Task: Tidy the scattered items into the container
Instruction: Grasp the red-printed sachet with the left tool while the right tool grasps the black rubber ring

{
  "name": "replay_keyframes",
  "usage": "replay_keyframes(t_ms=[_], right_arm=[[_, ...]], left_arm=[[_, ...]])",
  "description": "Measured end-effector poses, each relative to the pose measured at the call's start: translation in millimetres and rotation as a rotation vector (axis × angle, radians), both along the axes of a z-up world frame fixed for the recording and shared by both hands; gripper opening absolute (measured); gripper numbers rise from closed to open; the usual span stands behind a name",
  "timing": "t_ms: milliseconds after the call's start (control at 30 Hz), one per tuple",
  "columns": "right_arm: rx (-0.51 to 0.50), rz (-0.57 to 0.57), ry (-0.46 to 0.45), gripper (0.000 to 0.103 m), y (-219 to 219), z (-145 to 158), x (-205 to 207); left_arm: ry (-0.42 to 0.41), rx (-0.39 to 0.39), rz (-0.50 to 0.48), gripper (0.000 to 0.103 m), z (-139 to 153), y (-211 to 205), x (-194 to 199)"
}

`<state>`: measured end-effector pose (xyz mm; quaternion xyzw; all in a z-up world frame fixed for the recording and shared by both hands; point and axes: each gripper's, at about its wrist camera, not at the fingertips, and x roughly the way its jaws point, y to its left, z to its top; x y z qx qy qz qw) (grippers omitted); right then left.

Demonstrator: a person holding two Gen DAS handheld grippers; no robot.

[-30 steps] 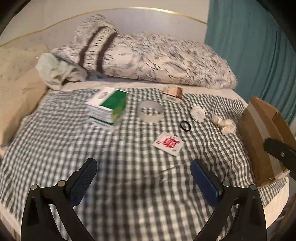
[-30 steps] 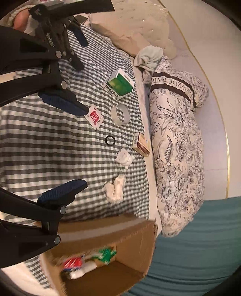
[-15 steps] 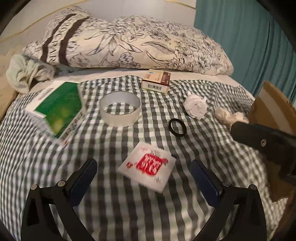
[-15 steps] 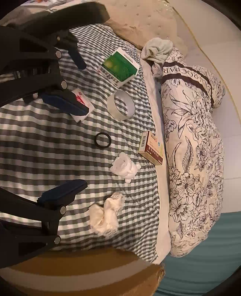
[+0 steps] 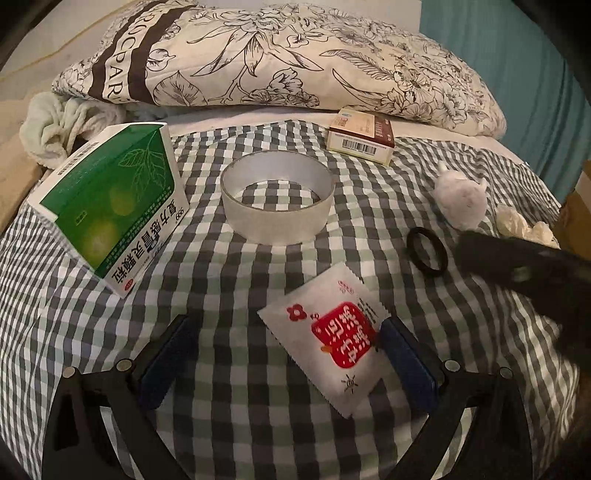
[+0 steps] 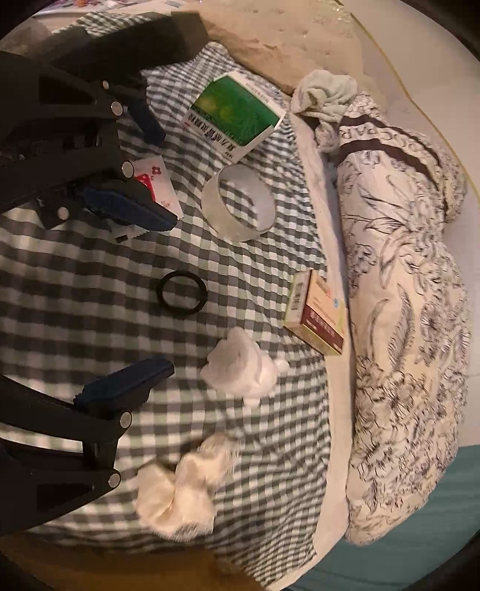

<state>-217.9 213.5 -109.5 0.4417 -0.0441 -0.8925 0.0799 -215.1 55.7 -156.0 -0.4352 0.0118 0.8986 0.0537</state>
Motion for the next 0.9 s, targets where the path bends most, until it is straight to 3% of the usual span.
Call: replay_keyframes(t_ms=[267,433,500,533,567,600,633,767,900], right_arm=[[0.028,-0.002,-0.081,0.071,-7.7,-33.2,-31.0],[0.117,0.013,-0.077,0.070,-16.7,-41.0,-40.1],[0.141,-0.006,-0.069,0.049,-15.2,-39.8,-37.4],[0.141,-0.012,-0.067,0.037,-13.3,-39.0,-36.3],[0.132,-0.019,-0.066,0.017,-9.2,-37.7,-34.9],[0.121,-0.026,-0.068,0.008,-4.2,-36.5,-32.7],[0.111,-0.032,-0.072,0.007,0.3,-35.3,-30.3],[0.087,-0.056,-0.062,0.006,18.4,-25.4,-11.4],[0.098,-0.084,-0.055,0.006,32.2,-13.7,14.8]], left_arm=[[-0.007,0.019,-0.063,0.100,0.6,10.8,-0.6],[-0.003,-0.009,-0.083,0.100,-3.5,19.0,-0.6],[0.003,-0.008,-0.083,0.090,-2.8,19.3,-0.4],[0.013,-0.011,-0.085,0.078,-1.5,19.8,1.0],[0.024,-0.011,-0.094,0.058,0.2,21.0,2.8],[0.034,-0.007,-0.109,0.046,1.7,22.2,4.6],[0.038,-0.004,-0.121,0.032,2.5,23.1,5.8],[0.030,0.023,-0.112,0.008,5.9,18.7,6.8],[-0.007,0.034,-0.073,0.006,11.5,15.9,17.3]])
